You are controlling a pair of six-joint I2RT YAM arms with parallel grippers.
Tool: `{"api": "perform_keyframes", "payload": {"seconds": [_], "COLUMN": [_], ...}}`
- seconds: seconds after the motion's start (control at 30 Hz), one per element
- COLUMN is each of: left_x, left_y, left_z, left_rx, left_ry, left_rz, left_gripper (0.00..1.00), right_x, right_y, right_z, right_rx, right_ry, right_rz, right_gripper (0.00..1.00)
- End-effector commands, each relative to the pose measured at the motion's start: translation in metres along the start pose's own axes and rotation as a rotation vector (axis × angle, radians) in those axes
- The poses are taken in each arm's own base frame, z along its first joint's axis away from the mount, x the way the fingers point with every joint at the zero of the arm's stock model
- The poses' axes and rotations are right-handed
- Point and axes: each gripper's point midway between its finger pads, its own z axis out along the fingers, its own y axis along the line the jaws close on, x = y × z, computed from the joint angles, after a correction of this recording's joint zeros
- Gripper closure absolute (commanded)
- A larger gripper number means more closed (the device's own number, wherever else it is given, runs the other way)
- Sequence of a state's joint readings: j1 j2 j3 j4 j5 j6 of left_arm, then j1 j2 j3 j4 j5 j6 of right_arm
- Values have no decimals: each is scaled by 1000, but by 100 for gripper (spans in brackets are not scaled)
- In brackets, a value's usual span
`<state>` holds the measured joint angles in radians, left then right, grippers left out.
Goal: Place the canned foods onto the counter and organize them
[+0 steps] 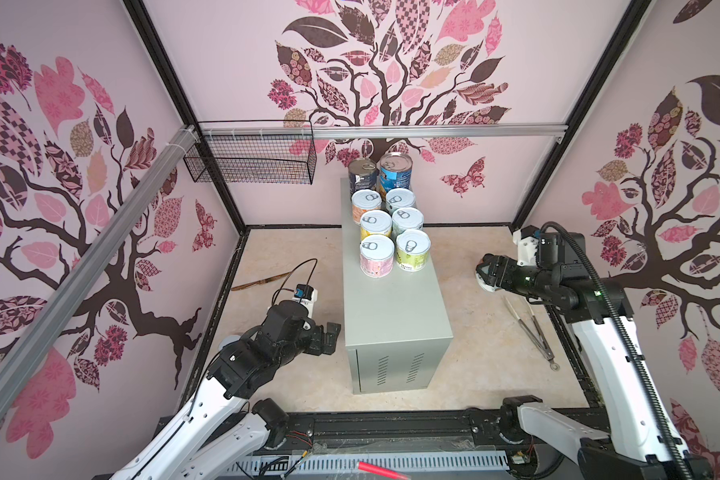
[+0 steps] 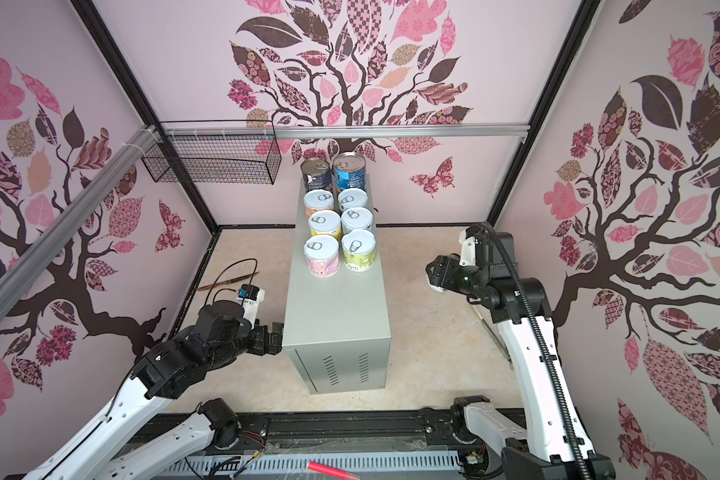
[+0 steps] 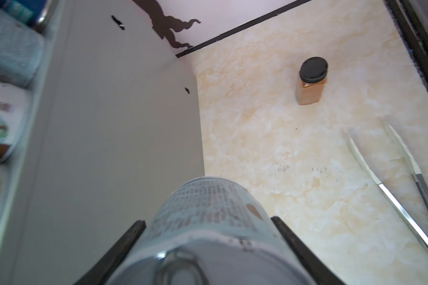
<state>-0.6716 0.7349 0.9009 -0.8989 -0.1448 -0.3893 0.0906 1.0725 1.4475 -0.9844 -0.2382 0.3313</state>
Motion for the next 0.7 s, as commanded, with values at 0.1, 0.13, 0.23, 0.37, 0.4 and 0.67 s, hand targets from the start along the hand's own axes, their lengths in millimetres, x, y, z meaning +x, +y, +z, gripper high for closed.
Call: {"api": "perform_keyframes", "payload": {"seconds": [0.1, 0.13, 0.23, 0.37, 0.4, 0.67], "left_x": [5, 5, 5, 5, 5, 5], "left_y": [2, 1, 1, 0, 1, 0], "left_z": [6, 6, 6, 6, 6, 7], "left_rx": [-3, -2, -1, 4, 3, 4], "left_ry": [8, 8, 9, 8, 8, 11], "left_rz": [4, 3, 3, 5, 4, 5], "left_gripper": [2, 2, 2, 2, 2, 2], "right_x": [-20, -20, -22, -26, -26, -6], "right_y": [38, 44, 57, 77, 82, 126], "right_z": [-40, -42, -54, -68, -70, -61], "right_rx": [-98, -109, -102, -143, -159, -177], "right_ry": [-47, -39, -29, -35, -28, 83], "right_rz": [-65, -77, -135, -171, -177, -290], "right_gripper": [54, 54, 54, 55, 55, 55]}}
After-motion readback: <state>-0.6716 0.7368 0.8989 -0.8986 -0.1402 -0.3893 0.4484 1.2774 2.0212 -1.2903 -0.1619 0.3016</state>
